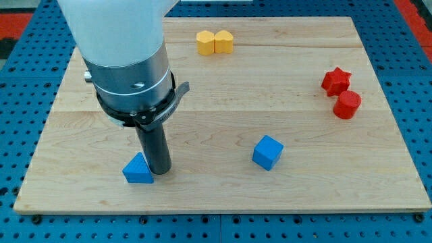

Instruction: Slide the triangle diagonally to the bottom left of heart

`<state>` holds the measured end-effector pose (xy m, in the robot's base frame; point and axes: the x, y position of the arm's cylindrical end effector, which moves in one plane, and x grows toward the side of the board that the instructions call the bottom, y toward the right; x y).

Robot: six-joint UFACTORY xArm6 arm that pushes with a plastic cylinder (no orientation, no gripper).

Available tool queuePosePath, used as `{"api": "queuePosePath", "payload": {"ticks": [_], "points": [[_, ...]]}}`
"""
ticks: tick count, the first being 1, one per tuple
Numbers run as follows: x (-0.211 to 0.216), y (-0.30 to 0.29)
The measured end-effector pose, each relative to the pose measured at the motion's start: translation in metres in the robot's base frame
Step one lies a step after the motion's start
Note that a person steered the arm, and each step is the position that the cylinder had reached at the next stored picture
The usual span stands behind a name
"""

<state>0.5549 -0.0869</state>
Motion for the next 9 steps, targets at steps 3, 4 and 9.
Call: {"api": "queuePosePath", "payload": {"ticks": [3, 4, 9], "points": [[0.001, 0.023], [0.012, 0.021], [0.013, -0.028]]}}
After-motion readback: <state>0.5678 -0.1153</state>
